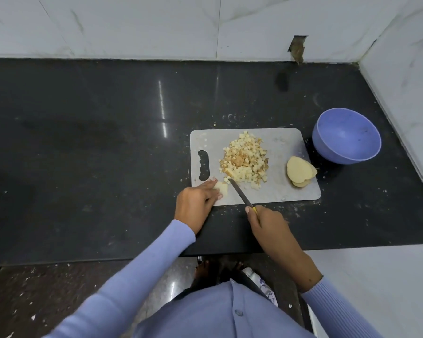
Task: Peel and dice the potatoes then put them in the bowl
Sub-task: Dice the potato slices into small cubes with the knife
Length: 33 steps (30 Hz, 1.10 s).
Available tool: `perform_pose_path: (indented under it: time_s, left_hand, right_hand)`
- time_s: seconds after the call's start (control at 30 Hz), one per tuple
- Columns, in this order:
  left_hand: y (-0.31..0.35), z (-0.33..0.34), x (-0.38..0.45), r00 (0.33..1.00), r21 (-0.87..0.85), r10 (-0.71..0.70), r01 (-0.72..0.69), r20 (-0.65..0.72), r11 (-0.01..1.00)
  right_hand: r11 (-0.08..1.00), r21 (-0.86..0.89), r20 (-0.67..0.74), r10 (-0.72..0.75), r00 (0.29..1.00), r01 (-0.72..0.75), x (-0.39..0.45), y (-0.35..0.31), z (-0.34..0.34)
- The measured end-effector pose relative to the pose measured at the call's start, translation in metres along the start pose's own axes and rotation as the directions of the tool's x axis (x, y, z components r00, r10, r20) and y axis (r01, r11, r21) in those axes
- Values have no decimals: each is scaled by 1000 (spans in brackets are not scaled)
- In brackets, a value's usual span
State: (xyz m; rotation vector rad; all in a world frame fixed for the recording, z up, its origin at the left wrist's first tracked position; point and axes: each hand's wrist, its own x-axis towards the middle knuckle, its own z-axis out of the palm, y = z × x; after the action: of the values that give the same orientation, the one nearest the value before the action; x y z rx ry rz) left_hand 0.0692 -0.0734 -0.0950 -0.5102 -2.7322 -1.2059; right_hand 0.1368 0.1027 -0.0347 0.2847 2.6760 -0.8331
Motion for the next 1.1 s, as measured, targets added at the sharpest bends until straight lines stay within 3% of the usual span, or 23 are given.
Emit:
perform_pose_path:
  time_s: [0.17, 0.47, 0.77, 0.9, 1.1]
  left_hand:
    - [14, 10, -3, 992, 81, -3, 13, -123, 997]
    - [22, 5, 5, 999, 229, -31, 32, -9, 973]
    - [23, 7, 4, 998, 345, 53, -33, -47, 938]
    - [20, 9, -2, 990, 269, 119, -94, -81, 959]
    - [11, 6, -10, 999, 45, 32, -30, -42, 999]
  right_hand:
    - [999, -45, 21, -23, 1000, 24, 9, -20, 9]
    - [987, -112, 2, 113, 994, -112, 12, -38, 25]
    - [962, -236, -13, 136, 991, -135, -34, -18, 34]
    - [969, -208, -72, 124, 990, -136, -20, -23, 30]
    - [988, -137, -119, 59, 991, -75, -13, -27, 23]
